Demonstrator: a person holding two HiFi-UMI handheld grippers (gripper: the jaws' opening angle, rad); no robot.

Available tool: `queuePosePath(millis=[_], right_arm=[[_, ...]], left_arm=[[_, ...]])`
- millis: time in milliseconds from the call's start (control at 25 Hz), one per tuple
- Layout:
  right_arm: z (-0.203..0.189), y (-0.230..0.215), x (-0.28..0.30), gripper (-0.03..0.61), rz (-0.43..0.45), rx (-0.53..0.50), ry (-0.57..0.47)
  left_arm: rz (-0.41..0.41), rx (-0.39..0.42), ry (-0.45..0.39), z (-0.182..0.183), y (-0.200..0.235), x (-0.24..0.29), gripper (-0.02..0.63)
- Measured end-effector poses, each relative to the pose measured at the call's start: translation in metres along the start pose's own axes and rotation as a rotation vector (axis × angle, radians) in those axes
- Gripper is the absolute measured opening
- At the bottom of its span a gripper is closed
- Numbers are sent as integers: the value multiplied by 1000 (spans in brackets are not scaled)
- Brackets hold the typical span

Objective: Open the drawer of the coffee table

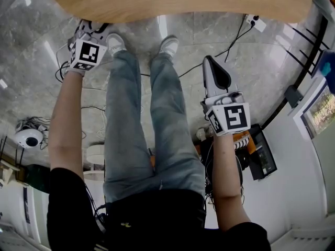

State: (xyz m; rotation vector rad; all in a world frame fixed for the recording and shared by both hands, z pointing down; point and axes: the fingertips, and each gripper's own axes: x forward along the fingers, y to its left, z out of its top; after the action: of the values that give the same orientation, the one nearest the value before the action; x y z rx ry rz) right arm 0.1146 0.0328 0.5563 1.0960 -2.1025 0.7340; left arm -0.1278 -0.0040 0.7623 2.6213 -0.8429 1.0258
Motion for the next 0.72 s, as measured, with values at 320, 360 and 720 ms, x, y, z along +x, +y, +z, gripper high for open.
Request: queuePosePath(millis=[320,360,720], right_arm=[[-1,-7,-3,0,-2,-3,-5],[-2,-9,-3,0,-1,-6,-4],[-28,-51,8,63,-24,-142,81]], left_arm=[[-80,77,41,-13,-65,-16,101],[-81,73,46,-14,-73,-18,101],[-56,10,72,-15,-111,-25,105]])
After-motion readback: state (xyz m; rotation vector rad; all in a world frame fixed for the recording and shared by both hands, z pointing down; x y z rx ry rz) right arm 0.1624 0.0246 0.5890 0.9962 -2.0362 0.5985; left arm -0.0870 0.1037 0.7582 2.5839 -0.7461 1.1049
